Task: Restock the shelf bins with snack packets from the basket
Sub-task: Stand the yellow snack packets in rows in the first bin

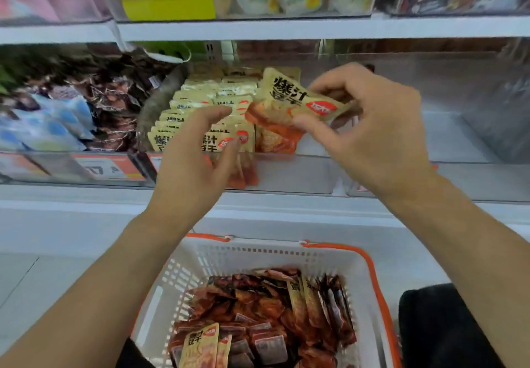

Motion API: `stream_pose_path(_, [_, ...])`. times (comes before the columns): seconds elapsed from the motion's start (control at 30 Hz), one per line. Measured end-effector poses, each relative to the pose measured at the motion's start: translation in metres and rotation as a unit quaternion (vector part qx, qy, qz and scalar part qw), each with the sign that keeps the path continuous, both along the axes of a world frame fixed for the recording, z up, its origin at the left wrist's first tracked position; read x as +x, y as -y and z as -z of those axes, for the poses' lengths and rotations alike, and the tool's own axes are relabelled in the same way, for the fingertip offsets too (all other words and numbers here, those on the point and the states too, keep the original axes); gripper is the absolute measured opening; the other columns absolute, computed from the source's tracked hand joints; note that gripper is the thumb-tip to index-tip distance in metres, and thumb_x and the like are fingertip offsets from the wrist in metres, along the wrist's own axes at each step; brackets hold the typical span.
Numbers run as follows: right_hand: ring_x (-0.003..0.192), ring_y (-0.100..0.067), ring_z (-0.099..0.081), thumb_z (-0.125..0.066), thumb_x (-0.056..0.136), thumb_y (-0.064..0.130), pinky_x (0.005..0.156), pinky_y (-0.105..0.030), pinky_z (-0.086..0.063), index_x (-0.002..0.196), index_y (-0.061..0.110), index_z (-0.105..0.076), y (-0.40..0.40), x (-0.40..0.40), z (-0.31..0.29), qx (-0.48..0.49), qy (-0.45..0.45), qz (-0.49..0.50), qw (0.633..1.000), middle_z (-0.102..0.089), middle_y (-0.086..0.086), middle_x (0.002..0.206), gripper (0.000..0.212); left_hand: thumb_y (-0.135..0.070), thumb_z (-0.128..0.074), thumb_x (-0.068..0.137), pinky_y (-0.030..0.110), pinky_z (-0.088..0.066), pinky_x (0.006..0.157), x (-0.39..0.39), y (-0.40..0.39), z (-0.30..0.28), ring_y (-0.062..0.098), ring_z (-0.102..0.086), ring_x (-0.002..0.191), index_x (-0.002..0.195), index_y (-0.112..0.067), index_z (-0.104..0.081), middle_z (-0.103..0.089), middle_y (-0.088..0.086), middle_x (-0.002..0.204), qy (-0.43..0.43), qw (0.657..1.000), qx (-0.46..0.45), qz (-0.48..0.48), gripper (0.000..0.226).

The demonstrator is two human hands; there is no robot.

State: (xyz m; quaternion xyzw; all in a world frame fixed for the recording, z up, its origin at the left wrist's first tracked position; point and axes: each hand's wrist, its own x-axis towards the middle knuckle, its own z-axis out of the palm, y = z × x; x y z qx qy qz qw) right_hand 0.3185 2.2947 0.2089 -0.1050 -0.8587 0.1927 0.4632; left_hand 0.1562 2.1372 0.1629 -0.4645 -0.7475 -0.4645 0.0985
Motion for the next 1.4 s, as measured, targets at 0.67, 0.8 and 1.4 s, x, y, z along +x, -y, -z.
stream_pose_path(0.67, [0.100, -0.031, -0.063, -0.088, 0.068, 0.038, 0.075, -0.035, -0.047, 0.116, 0.015, -0.058, -0.056, -0.115, 0.044, -0.028, 0.318, 0.185, 0.929, -0.059, -0.008, 0.116, 0.061, -0.041, -0.028, 0.105, 0.055, -0.008, 0.122, -0.020, -0.019, 0.041, 0.033, -0.018, 0.150, 0.137, -0.023, -0.059, -0.034, 0.016, 0.155, -0.191, 0.962, -0.196, -0.010, 0.048])
stream_pose_path(0.8, [0.101, -0.034, -0.062, -0.089, 0.068, 0.033, 0.082, -0.041, -0.051, 0.127, 0.012, -0.050, -0.057, -0.122, 0.051, -0.038, 0.304, 0.194, 0.932, -0.046, -0.009, 0.123, 0.074, -0.043, -0.025, 0.105, 0.055, -0.007, 0.122, -0.021, -0.020, 0.044, 0.033, -0.017, 0.150, 0.139, -0.024, -0.057, -0.032, 0.017, 0.156, -0.200, 0.957, -0.210, -0.012, 0.050])
stream_pose_path(1.4, [0.067, -0.007, -0.043, -0.064, 0.086, 0.006, 0.058, -0.032, -0.042, 0.094, 0.012, -0.049, -0.001, -0.027, 0.082, -0.004, 0.082, -0.053, 0.995, -0.040, 0.007, 0.097, 0.018, 0.006, -0.052, 0.083, 0.024, -0.038, 0.069, 0.039, -0.025, 0.073, 0.013, -0.048, 0.073, 0.079, 0.000, -0.061, -0.055, 0.006, 0.085, 0.011, 0.993, 0.108, 0.035, 0.012])
